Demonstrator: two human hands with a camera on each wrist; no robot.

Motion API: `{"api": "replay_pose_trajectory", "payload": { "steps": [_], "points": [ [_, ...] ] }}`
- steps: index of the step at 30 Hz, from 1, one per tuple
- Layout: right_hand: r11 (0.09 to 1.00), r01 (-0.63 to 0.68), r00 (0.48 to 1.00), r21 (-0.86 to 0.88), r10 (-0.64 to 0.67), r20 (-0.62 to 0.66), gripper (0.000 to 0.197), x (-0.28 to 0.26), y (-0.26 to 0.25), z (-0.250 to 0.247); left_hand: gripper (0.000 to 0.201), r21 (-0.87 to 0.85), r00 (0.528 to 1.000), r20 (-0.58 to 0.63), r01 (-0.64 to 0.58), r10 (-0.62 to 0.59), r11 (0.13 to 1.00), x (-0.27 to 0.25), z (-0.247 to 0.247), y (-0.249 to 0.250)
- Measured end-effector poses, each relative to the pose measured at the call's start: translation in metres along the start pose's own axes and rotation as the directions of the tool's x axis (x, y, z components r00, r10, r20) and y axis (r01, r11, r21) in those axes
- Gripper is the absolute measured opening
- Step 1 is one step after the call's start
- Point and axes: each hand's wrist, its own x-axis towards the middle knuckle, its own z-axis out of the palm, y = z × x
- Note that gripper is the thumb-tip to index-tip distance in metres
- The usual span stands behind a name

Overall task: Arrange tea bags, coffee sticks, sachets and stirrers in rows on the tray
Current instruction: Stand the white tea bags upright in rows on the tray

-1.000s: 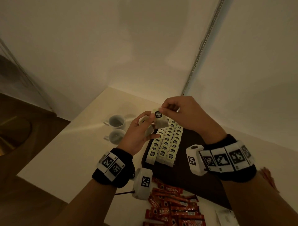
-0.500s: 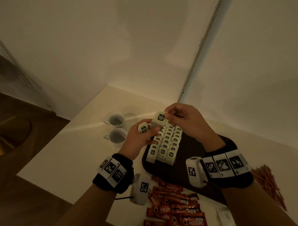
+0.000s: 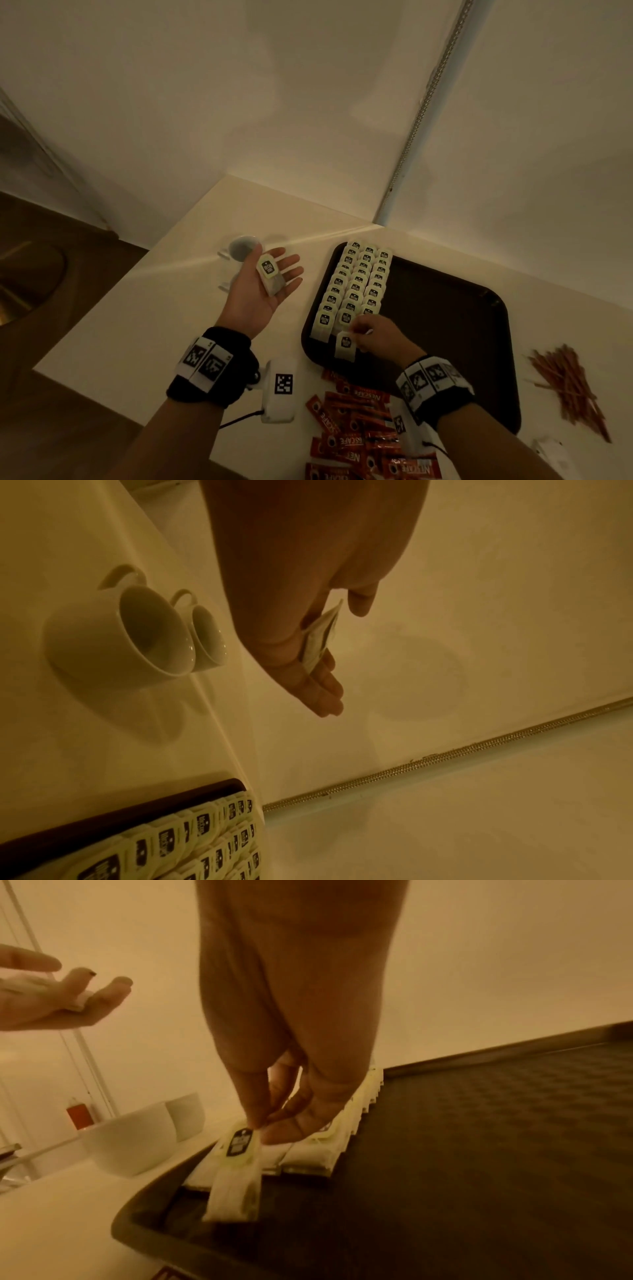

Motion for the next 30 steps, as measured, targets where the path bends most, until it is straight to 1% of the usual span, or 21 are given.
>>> {"api": "replay_pose_trajectory", "payload": {
  "steps": [2,4,6,10,13,15,18,19,20,22,23,24,26,28,29,30],
  "points": [
    [0.999,-0.02,0.996,0.033,0.022,-0.081,0.005,0.004,0.001,0.005,0.041,0.004,1.0,0.0,0.008,-0.008,1.0,0.001,-0.001,-0.002],
    [0.997,-0.026,0.984,0.075,0.039,-0.175,0.009,0.008,-0.001,0.006,0.041,0.0,1.0,0.003,0.014,-0.014,1.0,0.001,-0.002,-0.003],
    [0.996,-0.033,0.972,0.089,0.052,-0.227,0.012,0.011,-0.004,0.007,0.042,-0.008,1.0,0.004,0.02,-0.02,1.0,0.002,-0.002,-0.003],
    [0.996,-0.045,0.971,0.073,0.061,-0.231,0.003,0.014,-0.009,0.008,0.043,-0.008,1.0,0.011,0.02,-0.02,1.0,0.003,-0.002,-0.002],
    [0.999,-0.048,0.97,0.017,0.051,-0.239,0.012,0.017,-0.01,0.009,0.047,-0.004,0.999,0.018,0.044,-0.043,0.999,0.003,-0.001,-0.001],
    [0.999,-0.049,0.967,-0.017,0.043,-0.25,0.013,0.02,-0.009,0.009,0.051,0.007,0.997,0.02,0.07,-0.07,0.998,0.003,0.0,0.0],
    [0.999,-0.05,0.959,0.007,0.05,-0.279,0.013,0.02,-0.012,0.009,0.058,0.036,0.992,0.035,0.117,-0.118,0.992,0.002,0.001,-0.001],
    [0.999,-0.024,0.952,0.041,0.036,-0.305,0.012,0.019,-0.017,0.007,0.061,0.059,0.99,0.04,0.133,-0.135,0.989,0.001,0.001,-0.001],
    [0.995,0.034,0.94,0.096,0.0,-0.341,0.01,0.015,-0.026,0.003,0.063,0.094,0.988,0.047,0.144,-0.149,0.985,0.0,0.002,-0.001],
    [0.95,0.232,0.892,0.209,-0.122,-0.436,0.008,0.007,-0.053,-0.008,0.067,0.192,0.983,0.076,0.152,-0.169,0.97,-0.002,0.005,-0.001],
    [0.916,0.342,0.853,0.209,-0.209,-0.479,0.009,0.001,-0.07,-0.015,0.07,0.244,0.98,0.098,0.147,-0.175,0.959,-0.003,0.007,-0.002],
    [0.884,0.435,0.814,0.17,-0.305,-0.494,0.01,-0.003,-0.087,-0.022,0.071,0.289,0.976,0.126,0.137,-0.179,0.947,-0.003,0.01,-0.002],
    [0.826,0.56,0.758,0.069,-0.477,-0.445,0.012,-0.009,-0.114,-0.033,0.073,0.35,0.963,0.196,0.107,-0.185,0.93,-0.005,0.018,-0.001],
    [0.787,0.616,0.727,0.022,-0.557,-0.401,0.01,-0.013,-0.133,-0.041,0.07,0.371,0.954,0.25,0.065,-0.167,0.926,-0.006,0.027,0.001],
    [0.773,0.634,0.709,-0.001,-0.582,-0.399,0.009,-0.015,-0.139,-0.047,0.067,0.374,0.955,0.263,0.031,-0.138,0.927,-0.007,0.03,0.002],
    [0.765,0.643,0.691,-0.04,-0.602,-0.4,0.009,-0.018,-0.144,-0.053,0.062,0.381,0.96,0.269,-0.029,-0.08,0.924,-0.006,0.031,0.002]
  ]
}}
